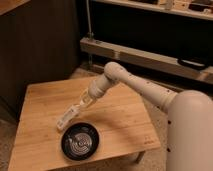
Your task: Place the bottle in the ceramic bowl
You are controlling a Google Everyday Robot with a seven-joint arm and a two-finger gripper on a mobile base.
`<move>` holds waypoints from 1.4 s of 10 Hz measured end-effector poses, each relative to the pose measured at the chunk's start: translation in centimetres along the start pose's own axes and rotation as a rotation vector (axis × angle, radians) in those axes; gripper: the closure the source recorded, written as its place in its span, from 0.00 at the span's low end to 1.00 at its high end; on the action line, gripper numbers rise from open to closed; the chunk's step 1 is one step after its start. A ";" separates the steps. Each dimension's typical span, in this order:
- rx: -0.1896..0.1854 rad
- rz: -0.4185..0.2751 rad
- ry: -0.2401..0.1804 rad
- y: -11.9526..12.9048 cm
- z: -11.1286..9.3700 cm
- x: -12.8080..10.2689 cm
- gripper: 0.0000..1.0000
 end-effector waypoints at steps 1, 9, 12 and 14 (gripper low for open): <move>0.001 -0.002 -0.032 0.9 -0.9 -0.2 1.00; 0.093 0.105 -0.299 8.0 -2.6 4.0 1.00; 0.118 0.139 -0.296 6.4 -0.6 3.4 1.00; 0.141 0.141 -0.295 5.6 -0.3 2.7 1.00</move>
